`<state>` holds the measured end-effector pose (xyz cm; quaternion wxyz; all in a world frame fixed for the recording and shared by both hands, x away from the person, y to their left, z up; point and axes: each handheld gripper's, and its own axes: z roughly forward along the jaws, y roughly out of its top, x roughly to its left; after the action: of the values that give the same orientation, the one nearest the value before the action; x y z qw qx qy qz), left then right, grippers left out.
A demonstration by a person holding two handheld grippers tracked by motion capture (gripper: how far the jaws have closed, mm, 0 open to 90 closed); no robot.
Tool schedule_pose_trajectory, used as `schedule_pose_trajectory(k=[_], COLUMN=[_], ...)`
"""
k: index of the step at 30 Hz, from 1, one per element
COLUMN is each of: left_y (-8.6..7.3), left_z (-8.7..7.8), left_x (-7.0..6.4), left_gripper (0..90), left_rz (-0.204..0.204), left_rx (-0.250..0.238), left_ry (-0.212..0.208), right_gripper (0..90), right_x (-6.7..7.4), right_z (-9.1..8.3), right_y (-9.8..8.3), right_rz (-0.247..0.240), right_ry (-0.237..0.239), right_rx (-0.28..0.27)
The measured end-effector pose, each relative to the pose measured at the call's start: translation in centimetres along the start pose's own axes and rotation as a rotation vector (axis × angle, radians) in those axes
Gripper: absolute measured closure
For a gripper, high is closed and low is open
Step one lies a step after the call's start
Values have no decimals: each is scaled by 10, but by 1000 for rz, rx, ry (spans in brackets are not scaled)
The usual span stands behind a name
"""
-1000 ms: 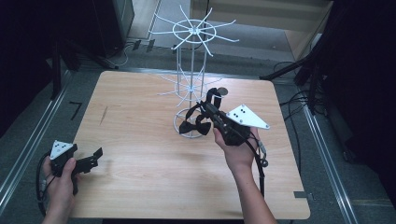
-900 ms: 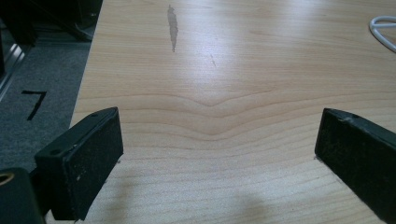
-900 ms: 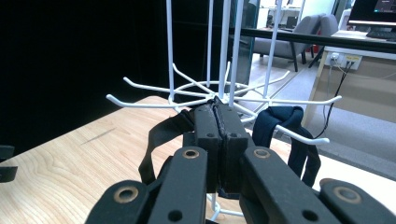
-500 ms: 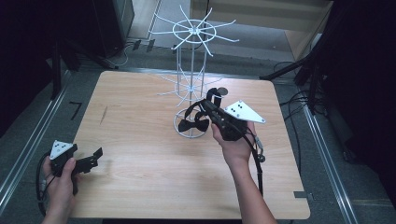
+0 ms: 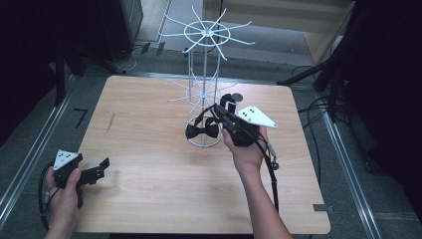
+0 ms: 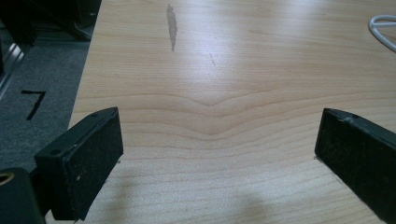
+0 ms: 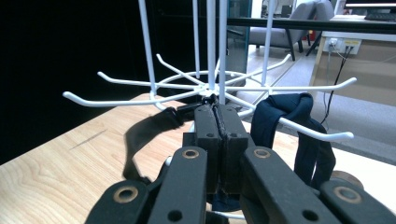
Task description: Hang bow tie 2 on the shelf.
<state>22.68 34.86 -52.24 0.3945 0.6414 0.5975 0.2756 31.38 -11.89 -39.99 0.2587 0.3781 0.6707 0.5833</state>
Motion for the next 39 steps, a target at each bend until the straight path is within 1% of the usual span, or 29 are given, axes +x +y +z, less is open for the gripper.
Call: schedule_pose_trajectory(k=[6, 15, 22, 26, 30, 32, 36, 39], left_y=[0, 0, 0, 0, 0, 0, 0, 0], left_z=[0, 0, 0, 0, 0, 0, 0, 0], left_x=[0, 0, 0, 0, 0, 0, 0, 0], left_gripper=[14, 14, 14, 14, 14, 14, 14, 14], left_rz=[-1, -4, -3, -2, -2, -1, -1, -1], left_rx=[2, 2, 4, 5, 5, 6, 6, 5], left_ry=[0, 0, 0, 1, 0, 1, 0, 0], right_gripper=[900, 895, 888, 866, 811, 775, 642, 555], right_x=[-1, 0, -2, -2, -2, -3, -5, -7], right_z=[5, 8, 10, 11, 10, 9, 6, 3], right_y=[-3, -9, -19, -24, -27, -28, -31, -32], right_rz=[10, 4, 2, -3, 1, 7, 23, 20], right_ry=[-1, 8, 2, 5, 10, 19, 26, 29], right_rx=[5, 22, 52, 63, 65, 64, 61, 63])
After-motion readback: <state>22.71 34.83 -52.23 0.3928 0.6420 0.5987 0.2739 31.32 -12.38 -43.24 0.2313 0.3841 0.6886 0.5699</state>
